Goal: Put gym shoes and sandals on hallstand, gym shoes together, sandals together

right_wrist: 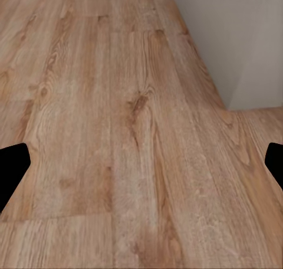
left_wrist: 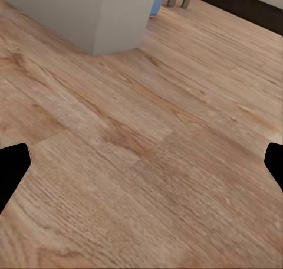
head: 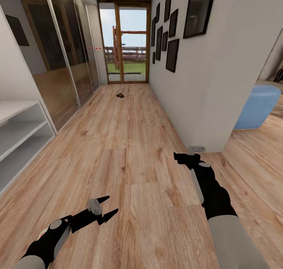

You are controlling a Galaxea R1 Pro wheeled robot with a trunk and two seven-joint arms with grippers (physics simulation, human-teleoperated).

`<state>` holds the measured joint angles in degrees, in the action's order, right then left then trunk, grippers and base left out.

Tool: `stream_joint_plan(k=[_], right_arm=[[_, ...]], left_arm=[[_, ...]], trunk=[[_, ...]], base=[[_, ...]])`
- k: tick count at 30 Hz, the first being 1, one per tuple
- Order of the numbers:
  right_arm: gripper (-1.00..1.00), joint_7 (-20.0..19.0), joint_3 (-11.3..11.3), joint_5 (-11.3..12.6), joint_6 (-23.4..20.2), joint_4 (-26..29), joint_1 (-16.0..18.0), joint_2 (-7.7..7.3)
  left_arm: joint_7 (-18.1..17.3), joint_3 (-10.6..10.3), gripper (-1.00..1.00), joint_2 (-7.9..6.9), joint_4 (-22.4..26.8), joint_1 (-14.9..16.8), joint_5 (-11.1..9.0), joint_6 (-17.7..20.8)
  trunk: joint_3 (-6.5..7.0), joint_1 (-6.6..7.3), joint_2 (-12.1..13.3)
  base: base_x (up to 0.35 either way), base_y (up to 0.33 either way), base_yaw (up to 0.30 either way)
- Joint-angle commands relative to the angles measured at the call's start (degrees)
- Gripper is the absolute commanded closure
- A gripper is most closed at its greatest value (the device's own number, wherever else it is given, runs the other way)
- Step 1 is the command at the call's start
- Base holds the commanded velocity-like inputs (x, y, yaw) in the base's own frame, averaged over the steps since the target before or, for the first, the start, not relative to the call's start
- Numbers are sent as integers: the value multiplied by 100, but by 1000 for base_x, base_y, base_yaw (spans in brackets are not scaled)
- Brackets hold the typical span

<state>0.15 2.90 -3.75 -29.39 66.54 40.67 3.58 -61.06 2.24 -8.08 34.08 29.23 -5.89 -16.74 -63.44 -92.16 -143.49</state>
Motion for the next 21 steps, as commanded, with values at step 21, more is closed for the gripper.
stream_joint_plan(k=[21], right_arm=[[-100,-6,9,-38,-31,8,3,2]], left_arm=[[-20,5,-100,0,-5,4,-10,-31]], trunk=[[-5,-2,-2]], base=[[349,0,0]])
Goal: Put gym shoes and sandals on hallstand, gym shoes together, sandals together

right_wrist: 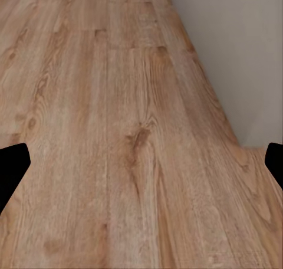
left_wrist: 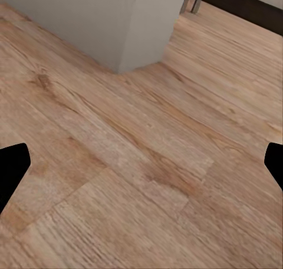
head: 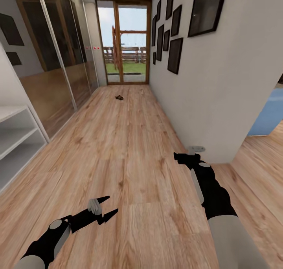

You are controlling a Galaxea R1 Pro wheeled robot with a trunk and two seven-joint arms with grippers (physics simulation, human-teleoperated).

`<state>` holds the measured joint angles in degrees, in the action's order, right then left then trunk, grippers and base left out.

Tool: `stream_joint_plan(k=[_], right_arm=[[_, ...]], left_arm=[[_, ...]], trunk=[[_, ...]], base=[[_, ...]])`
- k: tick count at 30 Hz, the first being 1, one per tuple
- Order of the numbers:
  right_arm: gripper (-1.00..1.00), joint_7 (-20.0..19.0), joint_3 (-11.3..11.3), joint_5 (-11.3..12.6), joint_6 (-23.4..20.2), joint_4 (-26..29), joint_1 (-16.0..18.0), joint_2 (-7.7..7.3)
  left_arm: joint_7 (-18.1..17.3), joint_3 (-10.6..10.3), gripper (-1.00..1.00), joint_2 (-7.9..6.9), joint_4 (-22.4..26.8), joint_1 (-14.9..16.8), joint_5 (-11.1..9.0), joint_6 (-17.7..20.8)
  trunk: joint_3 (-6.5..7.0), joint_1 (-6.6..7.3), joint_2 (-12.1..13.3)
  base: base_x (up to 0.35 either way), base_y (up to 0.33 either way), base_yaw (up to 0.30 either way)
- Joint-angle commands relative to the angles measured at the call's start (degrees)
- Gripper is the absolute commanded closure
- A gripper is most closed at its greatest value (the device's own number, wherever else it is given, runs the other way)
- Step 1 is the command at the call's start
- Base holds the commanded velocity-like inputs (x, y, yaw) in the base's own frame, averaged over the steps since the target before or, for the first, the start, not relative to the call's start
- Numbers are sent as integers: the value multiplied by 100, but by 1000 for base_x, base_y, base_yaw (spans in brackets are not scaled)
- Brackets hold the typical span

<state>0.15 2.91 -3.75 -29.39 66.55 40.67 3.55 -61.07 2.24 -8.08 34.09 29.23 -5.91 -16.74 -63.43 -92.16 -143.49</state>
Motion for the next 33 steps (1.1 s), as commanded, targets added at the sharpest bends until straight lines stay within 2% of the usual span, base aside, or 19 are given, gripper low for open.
stream_joint_plan(k=[1,25,33], right_arm=[[-100,-6,7,-38,-31,7,3,5],[-100,-6,7,-40,-31,7,3,5],[-100,-6,7,-38,-31,7,3,5]], left_arm=[[-19,5,-100,0,-5,4,-8,-31],[-19,5,-100,0,-6,4,-7,-31],[-19,5,-100,0,-6,4,-7,-31]], trunk=[[-5,-2,-2],[-5,-2,-2],[-21,-2,-2]], base=[[349,0,0],[349,0,1],[349,0,106]])
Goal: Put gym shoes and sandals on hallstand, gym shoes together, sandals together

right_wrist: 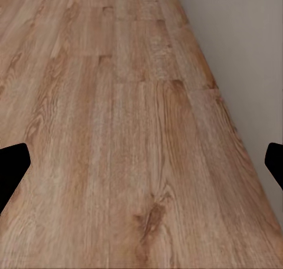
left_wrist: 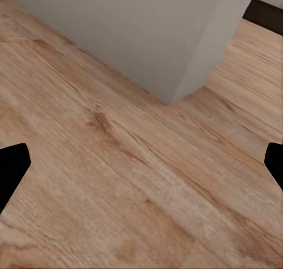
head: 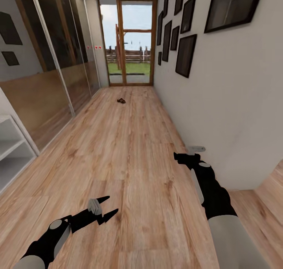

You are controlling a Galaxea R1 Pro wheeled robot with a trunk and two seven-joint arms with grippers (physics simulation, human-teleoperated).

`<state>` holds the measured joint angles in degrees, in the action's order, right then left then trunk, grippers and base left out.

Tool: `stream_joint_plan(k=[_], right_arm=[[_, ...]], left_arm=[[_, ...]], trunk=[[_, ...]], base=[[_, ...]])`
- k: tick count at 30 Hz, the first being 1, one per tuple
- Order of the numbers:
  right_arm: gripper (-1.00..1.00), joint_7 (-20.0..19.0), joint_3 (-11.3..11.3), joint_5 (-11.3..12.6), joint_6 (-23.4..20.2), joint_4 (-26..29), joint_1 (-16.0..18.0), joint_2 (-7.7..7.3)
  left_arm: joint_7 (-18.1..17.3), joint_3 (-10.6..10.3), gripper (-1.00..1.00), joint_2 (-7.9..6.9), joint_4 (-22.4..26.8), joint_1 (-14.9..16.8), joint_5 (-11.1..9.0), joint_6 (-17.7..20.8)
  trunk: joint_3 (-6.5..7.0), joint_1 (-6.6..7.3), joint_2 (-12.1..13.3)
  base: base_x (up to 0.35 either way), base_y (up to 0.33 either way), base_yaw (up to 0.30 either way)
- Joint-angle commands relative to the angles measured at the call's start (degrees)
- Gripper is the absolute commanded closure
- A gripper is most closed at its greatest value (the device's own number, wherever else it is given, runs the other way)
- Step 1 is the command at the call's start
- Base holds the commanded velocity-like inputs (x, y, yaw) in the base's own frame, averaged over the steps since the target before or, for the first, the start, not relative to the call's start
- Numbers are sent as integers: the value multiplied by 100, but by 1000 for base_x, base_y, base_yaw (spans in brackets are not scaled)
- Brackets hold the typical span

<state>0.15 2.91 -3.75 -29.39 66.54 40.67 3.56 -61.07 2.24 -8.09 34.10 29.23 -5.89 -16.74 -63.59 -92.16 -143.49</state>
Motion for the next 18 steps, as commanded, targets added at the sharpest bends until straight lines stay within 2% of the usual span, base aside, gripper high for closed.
stream_joint_plan(k=[1,18], right_arm=[[-100,-6,8,-38,-32,8,2,5],[-100,-6,8,-38,-32,8,2,5]], left_arm=[[-19,5,-100,0,-7,4,-8,-31],[-19,5,-100,0,-8,4,-8,-31]], trunk=[[-6,-2,-2],[-8,-2,-2]], base=[[349,0,36],[349,0,6]])
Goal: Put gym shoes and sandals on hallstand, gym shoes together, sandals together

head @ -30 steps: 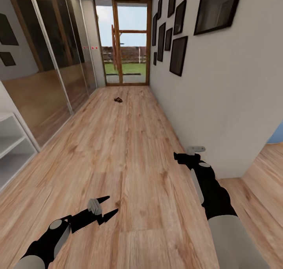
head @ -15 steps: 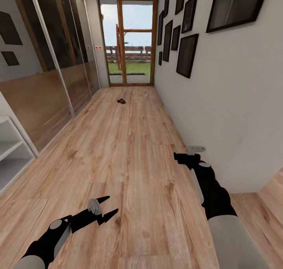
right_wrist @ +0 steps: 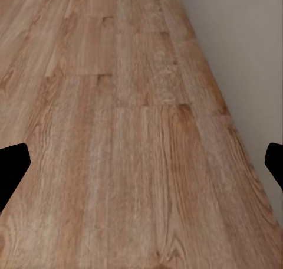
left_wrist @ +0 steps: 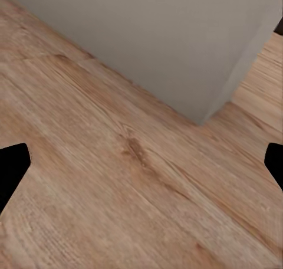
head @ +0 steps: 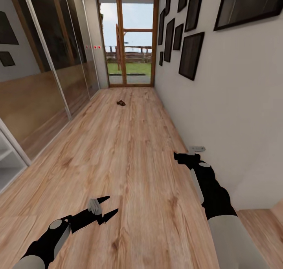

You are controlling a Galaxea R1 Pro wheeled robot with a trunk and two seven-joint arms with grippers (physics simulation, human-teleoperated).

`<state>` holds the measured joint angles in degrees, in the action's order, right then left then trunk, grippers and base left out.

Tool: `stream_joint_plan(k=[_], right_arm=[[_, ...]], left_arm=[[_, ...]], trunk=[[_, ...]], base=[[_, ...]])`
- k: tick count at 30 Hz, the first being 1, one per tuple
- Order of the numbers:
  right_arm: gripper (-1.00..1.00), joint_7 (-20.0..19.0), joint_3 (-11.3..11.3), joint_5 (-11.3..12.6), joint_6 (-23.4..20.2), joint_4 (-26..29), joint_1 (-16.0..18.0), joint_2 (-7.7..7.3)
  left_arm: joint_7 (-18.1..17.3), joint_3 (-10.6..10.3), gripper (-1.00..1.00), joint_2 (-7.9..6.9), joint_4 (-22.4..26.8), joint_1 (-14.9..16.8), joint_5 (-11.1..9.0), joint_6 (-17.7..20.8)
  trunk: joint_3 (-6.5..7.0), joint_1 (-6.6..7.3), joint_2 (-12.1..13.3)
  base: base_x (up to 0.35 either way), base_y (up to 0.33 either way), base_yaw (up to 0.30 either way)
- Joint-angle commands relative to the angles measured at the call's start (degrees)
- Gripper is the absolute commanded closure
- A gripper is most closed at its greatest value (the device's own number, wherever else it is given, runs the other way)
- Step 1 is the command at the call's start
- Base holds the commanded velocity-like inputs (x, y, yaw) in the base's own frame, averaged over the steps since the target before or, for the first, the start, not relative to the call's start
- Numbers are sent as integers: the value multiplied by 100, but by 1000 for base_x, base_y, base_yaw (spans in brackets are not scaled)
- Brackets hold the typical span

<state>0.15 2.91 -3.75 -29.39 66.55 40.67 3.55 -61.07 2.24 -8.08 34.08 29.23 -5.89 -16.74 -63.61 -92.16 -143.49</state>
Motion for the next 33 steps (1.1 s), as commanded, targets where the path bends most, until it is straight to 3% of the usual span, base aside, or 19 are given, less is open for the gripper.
stream_joint_plan(k=[1,33], right_arm=[[-100,-6,7,-38,-31,7,3,5],[-100,-6,7,-38,-31,7,3,5]], left_arm=[[-19,5,-100,0,-6,4,-8,-31],[-19,5,-100,0,-6,4,-9,-31]], trunk=[[-5,-2,-2],[-5,-2,-2]], base=[[349,0,0],[349,0,0]])
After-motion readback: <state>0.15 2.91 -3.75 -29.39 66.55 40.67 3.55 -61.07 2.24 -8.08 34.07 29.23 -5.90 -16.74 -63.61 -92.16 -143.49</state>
